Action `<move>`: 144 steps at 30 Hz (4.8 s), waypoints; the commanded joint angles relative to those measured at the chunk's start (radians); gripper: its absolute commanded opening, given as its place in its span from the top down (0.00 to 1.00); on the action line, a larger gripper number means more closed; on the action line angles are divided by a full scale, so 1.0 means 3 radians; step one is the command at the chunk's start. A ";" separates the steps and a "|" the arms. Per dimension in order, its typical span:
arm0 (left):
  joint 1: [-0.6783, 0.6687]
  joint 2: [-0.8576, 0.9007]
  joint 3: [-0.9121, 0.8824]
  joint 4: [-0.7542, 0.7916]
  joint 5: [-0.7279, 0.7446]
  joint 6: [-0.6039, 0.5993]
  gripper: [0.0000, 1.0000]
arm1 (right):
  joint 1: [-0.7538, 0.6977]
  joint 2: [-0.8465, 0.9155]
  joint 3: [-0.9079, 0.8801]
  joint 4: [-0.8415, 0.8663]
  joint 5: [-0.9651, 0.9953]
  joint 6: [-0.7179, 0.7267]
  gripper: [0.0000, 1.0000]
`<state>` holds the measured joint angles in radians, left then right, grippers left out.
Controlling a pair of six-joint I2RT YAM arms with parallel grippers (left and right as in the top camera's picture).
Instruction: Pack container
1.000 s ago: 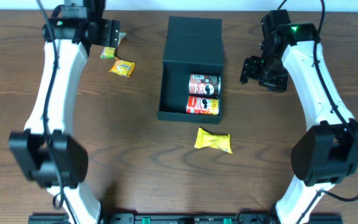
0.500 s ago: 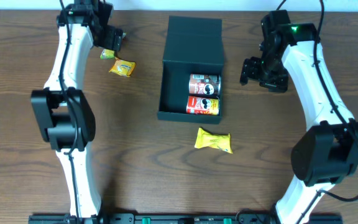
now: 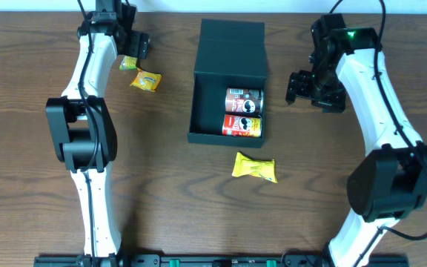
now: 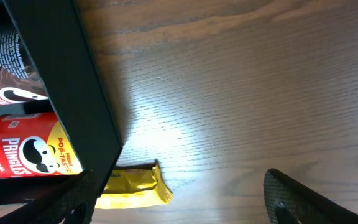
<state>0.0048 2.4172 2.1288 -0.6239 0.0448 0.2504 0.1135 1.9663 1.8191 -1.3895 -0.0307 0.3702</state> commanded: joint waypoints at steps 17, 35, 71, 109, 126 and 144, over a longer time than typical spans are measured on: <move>0.0008 0.0446 0.0062 0.0342 0.0113 -0.0192 0.20 | 0.0109 -0.0058 -0.0130 0.0006 0.0104 -0.0041 0.12; 0.0008 0.0446 0.0062 0.0465 0.0088 -0.0393 0.84 | 0.0150 -0.0058 -0.0193 0.0070 0.0104 -0.0039 0.10; -0.0271 0.0441 0.2234 -0.2249 0.0662 -0.0821 0.94 | 0.0080 -0.0060 -0.0192 0.0446 -0.0114 -0.0004 0.04; -0.1626 0.0441 0.2481 -0.3552 0.0228 -0.1517 0.94 | -0.0113 -0.0060 -0.0192 0.0392 -0.0214 -0.0006 0.02; -0.1764 0.0443 0.2444 -0.3552 0.0043 -0.2182 0.86 | -0.0113 -0.0060 -0.0192 0.0393 -0.0214 -0.0032 0.01; -0.1644 -0.0172 0.3136 -0.3315 -0.0385 -0.1359 0.05 | -0.0144 -0.0137 -0.0192 0.0409 -0.0237 -0.0095 0.05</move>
<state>-0.5056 2.5088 2.9742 -1.6070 -0.0376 -0.2737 0.0814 1.9656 1.7702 -1.2697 -0.0971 0.3626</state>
